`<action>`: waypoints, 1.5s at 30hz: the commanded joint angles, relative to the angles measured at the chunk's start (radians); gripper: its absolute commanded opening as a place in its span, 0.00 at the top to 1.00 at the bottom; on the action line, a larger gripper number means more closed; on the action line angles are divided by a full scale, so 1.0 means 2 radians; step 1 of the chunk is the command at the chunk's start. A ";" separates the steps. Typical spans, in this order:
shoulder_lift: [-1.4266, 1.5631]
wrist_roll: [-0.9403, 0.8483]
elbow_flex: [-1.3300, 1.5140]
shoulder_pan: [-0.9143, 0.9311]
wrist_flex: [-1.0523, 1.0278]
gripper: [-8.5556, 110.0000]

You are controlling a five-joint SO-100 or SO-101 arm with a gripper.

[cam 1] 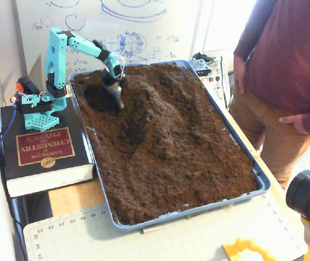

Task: Build a berm.

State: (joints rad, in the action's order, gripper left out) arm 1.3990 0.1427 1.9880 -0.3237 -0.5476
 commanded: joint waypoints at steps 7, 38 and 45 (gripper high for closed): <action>0.017 0.005 -0.120 0.016 0.008 0.93; -0.262 -0.004 -0.695 0.109 0.009 0.93; -0.465 -0.005 -0.907 0.117 0.009 0.93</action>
State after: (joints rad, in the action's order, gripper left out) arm 0.4985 0.1473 0.4142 -0.1089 -0.5461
